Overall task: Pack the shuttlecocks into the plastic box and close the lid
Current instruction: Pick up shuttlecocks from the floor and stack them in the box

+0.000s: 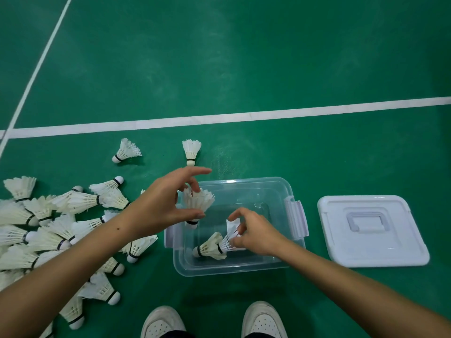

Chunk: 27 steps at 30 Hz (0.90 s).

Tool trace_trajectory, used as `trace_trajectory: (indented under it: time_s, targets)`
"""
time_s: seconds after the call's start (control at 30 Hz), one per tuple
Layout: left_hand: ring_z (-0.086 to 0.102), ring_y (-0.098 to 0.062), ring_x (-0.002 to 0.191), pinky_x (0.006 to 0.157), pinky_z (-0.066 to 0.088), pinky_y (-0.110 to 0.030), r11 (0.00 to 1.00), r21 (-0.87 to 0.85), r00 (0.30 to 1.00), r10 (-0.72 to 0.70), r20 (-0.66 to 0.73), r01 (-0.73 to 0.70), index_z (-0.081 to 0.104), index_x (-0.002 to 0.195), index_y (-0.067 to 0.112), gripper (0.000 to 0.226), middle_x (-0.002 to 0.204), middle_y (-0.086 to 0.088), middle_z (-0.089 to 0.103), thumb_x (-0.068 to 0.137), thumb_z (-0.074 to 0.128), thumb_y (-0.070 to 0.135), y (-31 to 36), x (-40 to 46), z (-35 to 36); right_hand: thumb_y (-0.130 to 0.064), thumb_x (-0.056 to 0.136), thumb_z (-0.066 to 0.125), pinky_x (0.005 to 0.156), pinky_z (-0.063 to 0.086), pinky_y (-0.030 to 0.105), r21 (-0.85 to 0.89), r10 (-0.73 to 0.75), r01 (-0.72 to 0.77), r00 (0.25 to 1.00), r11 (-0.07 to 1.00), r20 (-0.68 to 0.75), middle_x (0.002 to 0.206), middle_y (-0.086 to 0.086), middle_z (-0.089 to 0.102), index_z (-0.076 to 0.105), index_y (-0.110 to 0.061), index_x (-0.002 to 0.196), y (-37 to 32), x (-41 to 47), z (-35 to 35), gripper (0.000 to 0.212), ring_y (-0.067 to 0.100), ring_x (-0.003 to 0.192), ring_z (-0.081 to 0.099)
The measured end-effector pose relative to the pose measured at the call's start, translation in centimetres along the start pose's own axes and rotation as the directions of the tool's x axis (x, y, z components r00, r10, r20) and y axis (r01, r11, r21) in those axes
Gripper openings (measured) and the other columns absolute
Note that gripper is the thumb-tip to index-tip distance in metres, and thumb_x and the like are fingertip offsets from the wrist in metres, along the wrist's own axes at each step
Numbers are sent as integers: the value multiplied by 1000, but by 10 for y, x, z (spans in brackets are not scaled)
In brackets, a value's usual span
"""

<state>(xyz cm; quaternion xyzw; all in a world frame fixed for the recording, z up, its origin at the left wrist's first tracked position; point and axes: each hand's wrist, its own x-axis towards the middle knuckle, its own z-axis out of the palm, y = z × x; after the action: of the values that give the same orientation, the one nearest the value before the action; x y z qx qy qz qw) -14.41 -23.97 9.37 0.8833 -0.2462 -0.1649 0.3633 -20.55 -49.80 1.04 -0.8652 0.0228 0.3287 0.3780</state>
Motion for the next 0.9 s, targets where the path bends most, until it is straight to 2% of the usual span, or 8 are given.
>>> trace_trajectory:
  time_s: [0.13, 0.27, 0.37, 0.5, 0.6, 0.73, 0.83, 0.9]
  targets:
    - [58, -7, 110, 82, 52, -22, 1000, -5, 999, -2, -41, 1, 47, 146, 49, 86, 134, 21, 56, 76, 94, 33, 2, -2, 4, -22, 83, 89, 68, 46, 22, 12, 21, -23, 992, 1000, 124, 91, -7, 55, 53, -25, 129, -2, 11, 12, 58, 7, 77, 53]
    - [65, -8, 114, 85, 54, -30, 999, -33, 1000, 7, -28, -8, 50, 146, 40, 82, 128, 23, 69, 77, 94, 27, 4, -4, 11, -23, 82, 90, 82, 48, 27, 18, 19, -23, 985, 1000, 174, 93, -9, 52, 53, -22, 135, -5, 16, 15, 65, 12, 88, 55]
    - [64, 0, 121, 96, 53, -28, 999, -47, 1000, 25, 0, -25, 50, 147, 37, 78, 131, 23, 69, 82, 90, 23, 8, -6, 18, -29, 84, 89, 93, 55, 32, 22, 10, -14, 983, 1000, 181, 101, -7, 61, 50, -24, 139, -6, 4, 3, 67, 14, 96, 63]
    - [58, 3, 131, 100, 52, -28, 997, -32, 997, 68, 44, -67, 42, 153, 39, 82, 140, 22, 63, 86, 86, 21, 15, -3, 31, -30, 88, 85, 99, 59, 38, 132, -57, 66, 996, 989, -68, 109, -8, 71, 63, -24, 128, -3, -23, -29, 46, 9, 101, 70]
    - [56, 0, 131, 104, 50, -30, 996, 25, 993, 80, 83, -82, 27, 159, 45, 92, 149, 18, 58, 88, 83, 25, 22, 8, 44, -27, 86, 86, 95, 60, 31, 276, -128, 208, 951, 938, -283, 102, -10, 75, 70, -28, 115, -12, -47, -46, 33, 6, 101, 71]
    - [55, -16, 132, 106, 47, -33, 986, 98, 980, 115, 164, -132, 17, 165, 40, 97, 153, 8, 56, 91, 78, 23, 30, 28, 62, -23, 83, 88, 94, 58, 24, 334, -178, 279, 937, 900, -302, 100, -10, 78, 68, -26, 117, -30, -56, -42, 40, 4, 100, 73]
    - [54, -15, 125, 98, 41, -21, 979, 120, 973, 144, 178, -167, 21, 166, 31, 97, 150, 5, 57, 89, 77, 13, 37, 39, 69, -12, 85, 83, 78, 58, 28, 308, -156, 263, 930, 914, -332, 81, -9, 75, 64, -23, 117, -30, -46, -35, 39, 3, 75, 70]
    - [57, -6, 113, 92, 42, -16, 983, 88, 974, 146, 175, -163, 24, 165, 28, 96, 149, 10, 57, 88, 79, 12, 37, 42, 71, -10, 85, 81, 73, 57, 32, 271, -151, 253, 926, 929, -346, 76, -5, 72, 60, -25, 120, -26, -43, -34, 44, 8, 69, 66]
